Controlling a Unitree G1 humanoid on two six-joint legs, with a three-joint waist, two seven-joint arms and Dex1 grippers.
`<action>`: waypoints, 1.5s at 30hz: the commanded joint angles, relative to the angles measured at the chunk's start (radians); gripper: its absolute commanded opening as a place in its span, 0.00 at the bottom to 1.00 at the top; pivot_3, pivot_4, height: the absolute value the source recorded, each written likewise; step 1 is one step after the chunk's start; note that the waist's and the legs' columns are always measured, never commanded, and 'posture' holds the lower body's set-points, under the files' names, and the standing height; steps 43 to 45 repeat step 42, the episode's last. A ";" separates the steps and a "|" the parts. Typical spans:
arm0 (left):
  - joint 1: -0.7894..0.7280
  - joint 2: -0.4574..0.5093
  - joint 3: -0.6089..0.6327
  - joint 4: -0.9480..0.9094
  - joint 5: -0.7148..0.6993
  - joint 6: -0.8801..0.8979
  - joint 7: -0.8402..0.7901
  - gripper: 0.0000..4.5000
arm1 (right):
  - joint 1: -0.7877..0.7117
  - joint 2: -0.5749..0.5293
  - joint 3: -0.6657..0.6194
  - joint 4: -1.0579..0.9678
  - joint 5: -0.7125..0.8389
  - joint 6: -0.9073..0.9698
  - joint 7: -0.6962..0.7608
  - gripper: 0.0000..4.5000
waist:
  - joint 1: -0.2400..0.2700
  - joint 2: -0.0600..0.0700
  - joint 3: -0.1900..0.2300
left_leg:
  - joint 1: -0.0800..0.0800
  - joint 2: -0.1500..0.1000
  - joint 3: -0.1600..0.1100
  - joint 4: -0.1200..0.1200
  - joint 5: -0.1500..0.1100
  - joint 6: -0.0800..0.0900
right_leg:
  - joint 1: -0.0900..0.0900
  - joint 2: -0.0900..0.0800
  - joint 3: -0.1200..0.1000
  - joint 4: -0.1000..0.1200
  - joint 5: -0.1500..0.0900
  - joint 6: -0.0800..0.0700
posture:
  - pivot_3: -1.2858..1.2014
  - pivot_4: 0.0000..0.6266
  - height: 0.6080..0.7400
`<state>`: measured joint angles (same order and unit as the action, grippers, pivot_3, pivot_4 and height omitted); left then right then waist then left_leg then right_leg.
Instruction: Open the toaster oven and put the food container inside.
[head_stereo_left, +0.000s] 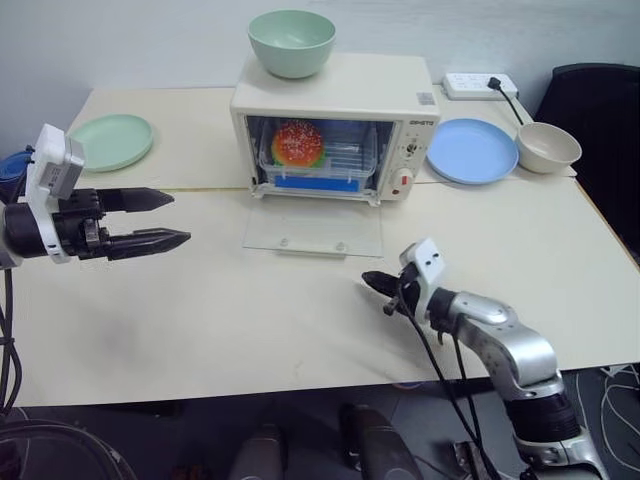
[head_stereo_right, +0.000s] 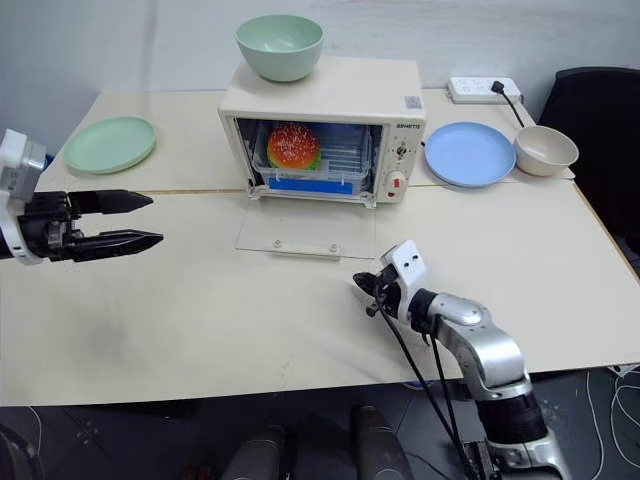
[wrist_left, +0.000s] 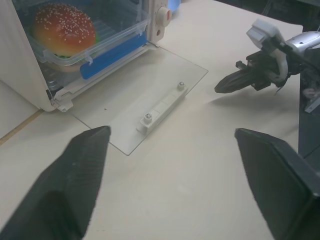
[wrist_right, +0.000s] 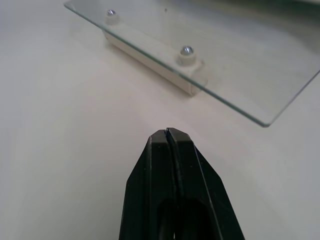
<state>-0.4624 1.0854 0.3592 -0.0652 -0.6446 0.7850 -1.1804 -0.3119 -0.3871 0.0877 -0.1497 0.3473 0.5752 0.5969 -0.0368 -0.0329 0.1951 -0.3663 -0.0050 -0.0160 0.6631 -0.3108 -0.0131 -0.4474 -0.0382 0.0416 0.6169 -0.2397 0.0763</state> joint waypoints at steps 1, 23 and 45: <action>0.010 0.023 0.029 -0.034 0.013 -0.037 0.020 1.00 | -0.032 0.052 0.020 0.077 -0.062 -0.097 -0.045 0.00 | 0.000 0.000 0.000 | 0.000 0.000 0.000 0.000 0.000 0.000 | 0.000 0.000 0.000 0.000 0.000 0.000 | 0.52 0.24 1.00; -0.071 0.006 0.001 0.044 0.015 -0.094 0.072 1.00 | -0.373 -0.209 -0.289 0.009 0.206 0.075 0.134 0.00 | 0.008 0.001 0.001 | -0.003 0.000 -0.002 -0.001 -0.001 0.001 | -0.001 -0.001 -0.003 0.000 0.000 0.000 | 0.52 0.24 1.00; -0.020 0.055 0.091 0.053 -0.008 -0.083 0.033 1.00 | -0.231 -0.517 -0.414 0.015 0.338 0.175 0.362 0.99 | 0.006 0.003 0.002 | -0.002 0.001 0.000 0.000 -0.001 0.002 | 0.000 0.000 -0.002 -0.002 0.000 0.000 | 0.52 0.24 1.00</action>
